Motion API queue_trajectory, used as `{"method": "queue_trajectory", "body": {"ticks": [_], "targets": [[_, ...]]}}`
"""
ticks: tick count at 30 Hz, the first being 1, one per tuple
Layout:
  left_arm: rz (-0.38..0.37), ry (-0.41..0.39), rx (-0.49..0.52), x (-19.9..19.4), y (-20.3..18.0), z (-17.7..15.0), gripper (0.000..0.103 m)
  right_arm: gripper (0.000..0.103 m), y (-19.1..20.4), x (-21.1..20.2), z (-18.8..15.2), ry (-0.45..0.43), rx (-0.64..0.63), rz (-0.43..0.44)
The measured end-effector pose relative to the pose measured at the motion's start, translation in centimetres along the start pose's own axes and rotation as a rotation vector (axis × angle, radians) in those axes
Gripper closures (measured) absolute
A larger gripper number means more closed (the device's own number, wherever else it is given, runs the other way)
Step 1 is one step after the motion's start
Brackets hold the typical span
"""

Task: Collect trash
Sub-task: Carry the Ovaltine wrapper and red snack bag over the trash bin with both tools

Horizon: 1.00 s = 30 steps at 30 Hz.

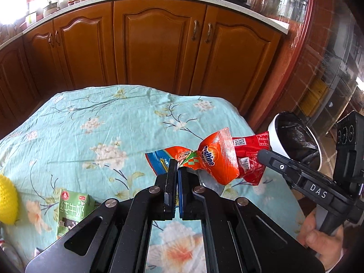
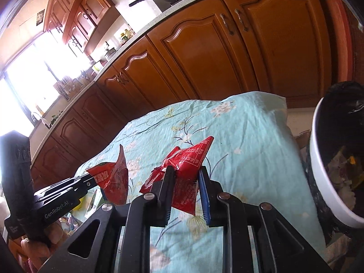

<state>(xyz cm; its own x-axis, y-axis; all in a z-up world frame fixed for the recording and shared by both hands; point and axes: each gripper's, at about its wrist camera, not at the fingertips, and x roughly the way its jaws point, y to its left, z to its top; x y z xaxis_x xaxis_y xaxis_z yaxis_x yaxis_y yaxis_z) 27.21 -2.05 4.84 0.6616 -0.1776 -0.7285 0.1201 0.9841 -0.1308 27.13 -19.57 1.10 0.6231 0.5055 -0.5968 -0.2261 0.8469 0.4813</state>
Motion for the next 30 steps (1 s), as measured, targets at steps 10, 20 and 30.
{"method": "queue_trajectory", "body": {"ticks": [10,20,30], "targets": [[-0.083,-0.004,0.030,-1.3,-4.3,-1.5,0.103,0.082,-2.5,-6.3,-2.2,-0.076,0.016,-0.056],[-0.146,-0.003,0.097,-1.3,-9.5,-1.3,0.103,0.082,-6.2,-11.0,-2.7,-0.149,0.062,-0.133],[-0.182,-0.005,0.156,-0.5,-14.0,0.0,0.103,0.082,-10.0,-14.5,-3.0,-0.203,0.101,-0.200]]}}
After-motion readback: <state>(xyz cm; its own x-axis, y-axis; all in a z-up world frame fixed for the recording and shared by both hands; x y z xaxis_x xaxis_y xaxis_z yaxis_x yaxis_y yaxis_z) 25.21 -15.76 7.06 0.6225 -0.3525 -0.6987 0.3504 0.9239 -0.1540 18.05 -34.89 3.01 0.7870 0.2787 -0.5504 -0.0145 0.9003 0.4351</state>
